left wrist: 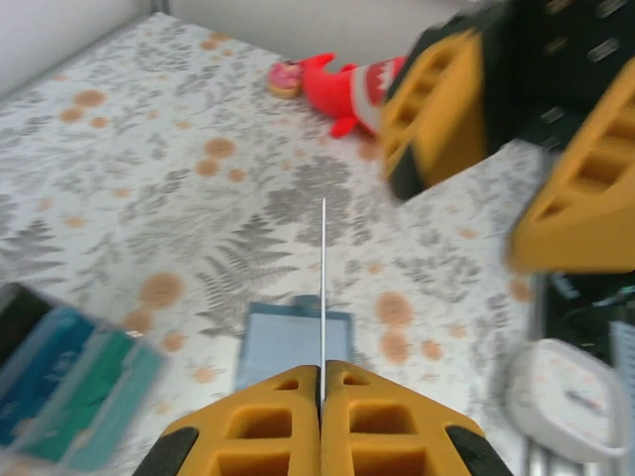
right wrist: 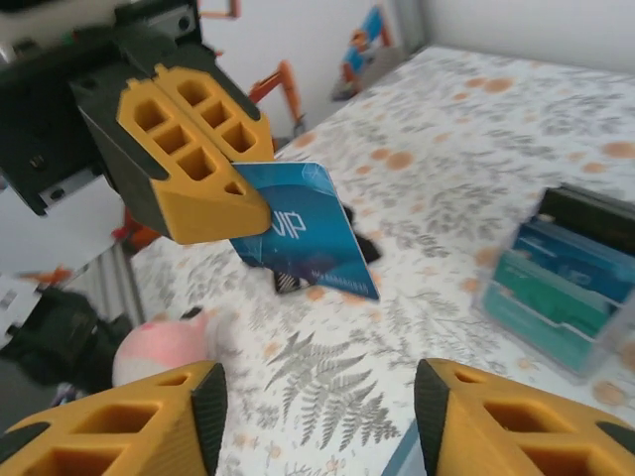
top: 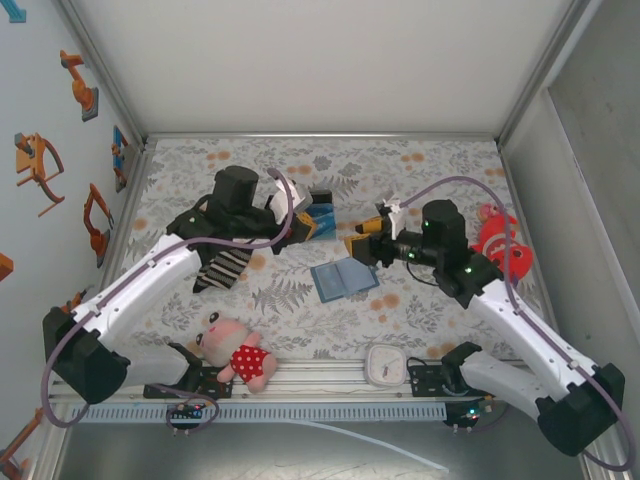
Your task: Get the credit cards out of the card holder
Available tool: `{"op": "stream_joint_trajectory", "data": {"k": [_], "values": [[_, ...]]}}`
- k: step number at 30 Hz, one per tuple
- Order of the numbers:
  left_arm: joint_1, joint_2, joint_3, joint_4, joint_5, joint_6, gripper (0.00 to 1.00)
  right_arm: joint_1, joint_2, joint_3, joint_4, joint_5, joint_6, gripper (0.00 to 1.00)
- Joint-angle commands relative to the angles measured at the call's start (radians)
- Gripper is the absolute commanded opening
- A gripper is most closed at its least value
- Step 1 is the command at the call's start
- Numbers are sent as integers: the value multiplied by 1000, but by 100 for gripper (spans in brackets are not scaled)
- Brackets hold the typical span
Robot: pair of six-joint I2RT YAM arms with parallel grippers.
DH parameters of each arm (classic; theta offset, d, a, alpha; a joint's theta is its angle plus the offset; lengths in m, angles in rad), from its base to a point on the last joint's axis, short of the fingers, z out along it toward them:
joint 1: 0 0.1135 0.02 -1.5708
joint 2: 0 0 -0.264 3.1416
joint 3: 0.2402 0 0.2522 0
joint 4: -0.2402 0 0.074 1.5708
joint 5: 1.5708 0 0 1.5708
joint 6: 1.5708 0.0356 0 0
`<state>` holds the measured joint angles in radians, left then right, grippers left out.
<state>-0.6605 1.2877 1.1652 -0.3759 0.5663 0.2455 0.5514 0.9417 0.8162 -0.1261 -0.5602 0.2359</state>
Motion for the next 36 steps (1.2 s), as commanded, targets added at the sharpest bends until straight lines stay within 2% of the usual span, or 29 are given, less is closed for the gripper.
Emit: {"op": "stream_joint_trajectory", "data": {"k": [1, 5, 10, 20, 26, 36], "values": [[44, 60, 32, 31, -47, 145, 0, 2, -43, -6, -34, 217, 18, 56], [101, 167, 72, 88, -43, 240, 0, 2, -40, 11, -97, 324, 54, 57], [152, 332, 181, 93, -24, 335, 0, 2, -18, 36, -162, 387, 85, 55], [160, 596, 366, 33, 38, 544, 0, 2, 11, 47, -205, 482, 117, 56], [163, 691, 435, -37, 49, 630, 0, 2, 17, 51, -208, 516, 119, 56], [168, 755, 442, -58, 69, 666, 0, 2, 17, 44, -195, 556, 120, 57]]}}
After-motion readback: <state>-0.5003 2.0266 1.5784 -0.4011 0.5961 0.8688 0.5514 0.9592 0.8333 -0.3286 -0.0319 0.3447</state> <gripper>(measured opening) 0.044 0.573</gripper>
